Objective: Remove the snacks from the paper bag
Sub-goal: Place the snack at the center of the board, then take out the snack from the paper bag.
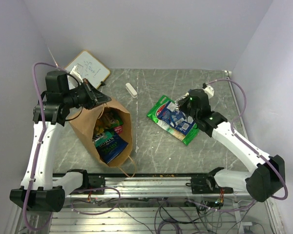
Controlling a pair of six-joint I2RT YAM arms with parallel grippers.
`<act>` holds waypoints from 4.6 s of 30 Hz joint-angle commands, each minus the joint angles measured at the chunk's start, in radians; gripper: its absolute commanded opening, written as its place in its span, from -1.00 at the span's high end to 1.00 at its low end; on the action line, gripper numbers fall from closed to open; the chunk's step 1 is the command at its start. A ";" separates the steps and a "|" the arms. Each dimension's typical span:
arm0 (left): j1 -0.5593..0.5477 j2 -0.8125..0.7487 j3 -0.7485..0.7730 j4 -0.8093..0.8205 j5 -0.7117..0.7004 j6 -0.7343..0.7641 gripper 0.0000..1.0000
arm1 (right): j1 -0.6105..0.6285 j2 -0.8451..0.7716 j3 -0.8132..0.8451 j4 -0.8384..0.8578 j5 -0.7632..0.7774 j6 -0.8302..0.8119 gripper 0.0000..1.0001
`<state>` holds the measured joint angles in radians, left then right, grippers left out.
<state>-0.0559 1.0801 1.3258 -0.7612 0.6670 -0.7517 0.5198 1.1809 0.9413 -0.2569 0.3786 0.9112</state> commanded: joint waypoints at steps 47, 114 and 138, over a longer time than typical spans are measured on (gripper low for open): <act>0.002 -0.062 0.006 -0.024 -0.028 -0.011 0.86 | -0.249 0.051 -0.303 0.124 -0.244 0.209 0.93; 0.002 -0.036 0.017 -0.031 -0.006 0.026 0.86 | 0.720 0.373 0.209 0.069 -0.732 -1.903 -0.43; 0.002 -0.074 -0.001 -0.026 -0.018 -0.007 0.86 | 0.740 0.571 0.248 0.049 -0.675 -2.062 -0.20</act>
<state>-0.0559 1.0241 1.3384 -0.8127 0.6544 -0.7376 1.2552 1.7138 1.1759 -0.2039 -0.3096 -1.1133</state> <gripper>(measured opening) 0.075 0.616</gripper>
